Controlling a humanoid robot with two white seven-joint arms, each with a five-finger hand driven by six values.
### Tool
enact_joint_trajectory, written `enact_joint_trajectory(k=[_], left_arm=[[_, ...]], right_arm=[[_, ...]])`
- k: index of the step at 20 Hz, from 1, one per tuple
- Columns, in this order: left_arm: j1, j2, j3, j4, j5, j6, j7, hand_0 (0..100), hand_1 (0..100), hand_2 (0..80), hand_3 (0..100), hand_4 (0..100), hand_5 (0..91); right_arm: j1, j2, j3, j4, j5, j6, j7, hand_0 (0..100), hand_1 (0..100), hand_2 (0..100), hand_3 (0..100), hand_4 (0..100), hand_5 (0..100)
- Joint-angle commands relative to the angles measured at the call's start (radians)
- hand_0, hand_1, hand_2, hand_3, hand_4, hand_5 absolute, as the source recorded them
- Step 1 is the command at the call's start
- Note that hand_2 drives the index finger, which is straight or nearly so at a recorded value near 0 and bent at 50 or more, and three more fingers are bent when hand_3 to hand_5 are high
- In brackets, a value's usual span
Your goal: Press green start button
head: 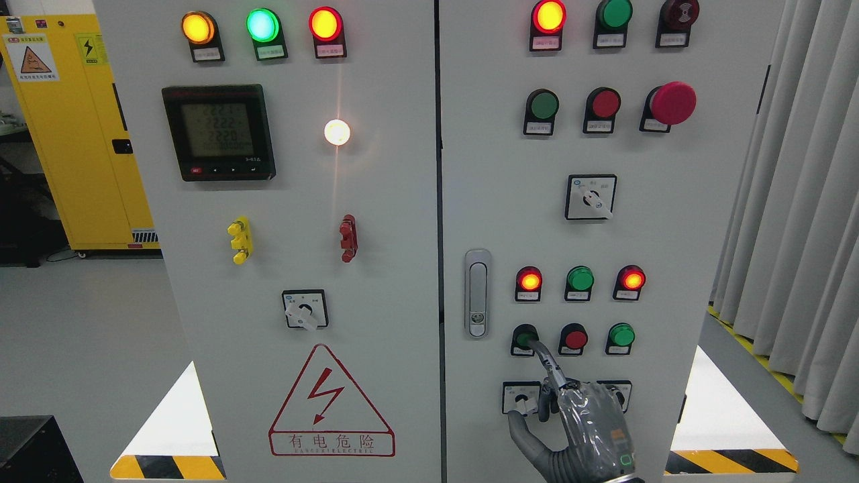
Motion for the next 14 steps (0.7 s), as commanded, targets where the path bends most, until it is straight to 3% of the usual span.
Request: enact_joint_trajectory(k=[1, 9, 11, 13, 14], left_arm=[[0.000, 0.000, 0.000, 0.000, 0.000, 0.000, 0.000, 12, 56, 0.0, 0, 0, 0.0], [0.000, 0.000, 0.000, 0.000, 0.000, 0.000, 0.000, 12, 56, 0.0, 0, 0, 0.0], [0.000, 0.000, 0.000, 0.000, 0.000, 0.000, 0.000, 12, 56, 0.0, 0, 0, 0.0], [0.000, 0.000, 0.000, 0.000, 0.000, 0.000, 0.000, 12, 56, 0.0, 0, 0, 0.0], [0.000, 0.000, 0.000, 0.000, 0.000, 0.000, 0.000, 12, 56, 0.0, 0, 0, 0.0]], right_arm=[[0.019, 0.004, -0.018, -0.081, -0.004, -0.010, -0.012, 50, 70, 0, 86, 85, 98], [0.063, 0.017, -0.003, -0.150, -0.055, -0.018, -0.013, 52, 68, 0, 86, 83, 97], [0.082, 0.017, 0.023, -0.162, -0.171, -0.036, -0.009, 52, 67, 0, 86, 84, 95], [0.109, 0.014, 0.071, -0.187, -0.301, -0.036, 0.003, 53, 67, 0, 87, 88, 88], [0.121, 0.013, 0.088, -0.198, -0.352, -0.036, 0.005, 52, 66, 0, 79, 78, 79]])
